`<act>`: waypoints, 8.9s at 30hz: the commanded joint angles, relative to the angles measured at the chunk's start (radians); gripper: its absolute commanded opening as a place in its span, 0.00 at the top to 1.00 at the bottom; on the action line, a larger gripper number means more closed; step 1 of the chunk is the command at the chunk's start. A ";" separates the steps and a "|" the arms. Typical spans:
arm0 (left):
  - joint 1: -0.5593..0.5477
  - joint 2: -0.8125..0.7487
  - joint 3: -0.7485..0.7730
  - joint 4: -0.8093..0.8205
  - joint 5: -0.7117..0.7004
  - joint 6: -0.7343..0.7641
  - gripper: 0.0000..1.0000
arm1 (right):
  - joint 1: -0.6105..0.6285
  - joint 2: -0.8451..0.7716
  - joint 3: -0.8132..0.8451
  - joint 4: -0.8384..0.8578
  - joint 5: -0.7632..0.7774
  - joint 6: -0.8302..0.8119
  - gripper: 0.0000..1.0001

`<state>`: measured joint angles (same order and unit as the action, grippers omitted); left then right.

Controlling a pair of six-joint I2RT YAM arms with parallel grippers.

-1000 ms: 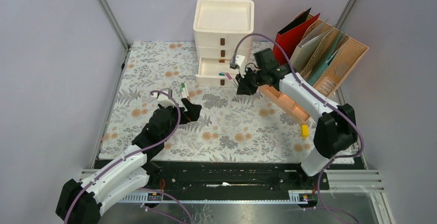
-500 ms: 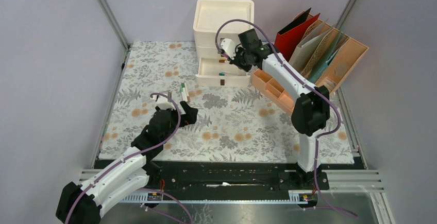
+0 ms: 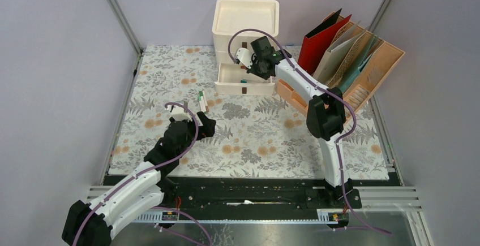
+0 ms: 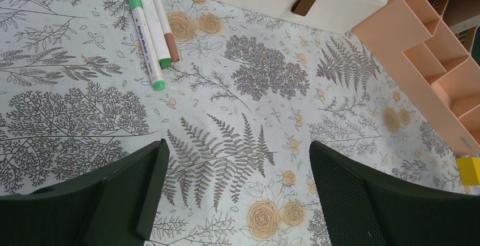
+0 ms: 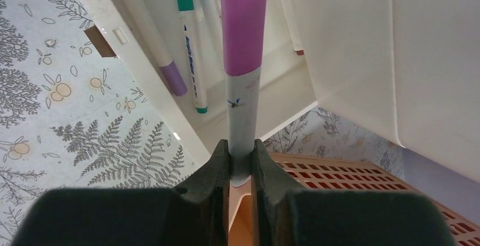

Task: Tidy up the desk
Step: Place the stationery in the drawer, then pick up the stationery from the center of the board.

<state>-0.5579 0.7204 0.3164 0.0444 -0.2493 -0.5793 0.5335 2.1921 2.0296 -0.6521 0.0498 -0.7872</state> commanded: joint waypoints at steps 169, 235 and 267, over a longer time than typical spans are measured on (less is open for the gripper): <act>0.109 0.897 0.585 -0.352 -0.078 -0.139 0.47 | -0.254 -0.891 -1.060 0.411 -1.088 0.462 0.55; -0.139 0.583 0.039 0.993 0.324 -0.520 1.00 | -0.097 -0.658 -1.234 1.108 -1.185 1.149 0.49; -0.206 0.592 0.087 0.952 0.253 -0.437 0.65 | -0.060 -0.611 -1.216 1.084 -1.188 1.136 0.97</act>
<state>-0.7593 1.3937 0.3817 1.0328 0.0444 -1.0779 0.4576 1.5837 0.7933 0.4236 -1.1023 0.4080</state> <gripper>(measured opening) 0.263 0.095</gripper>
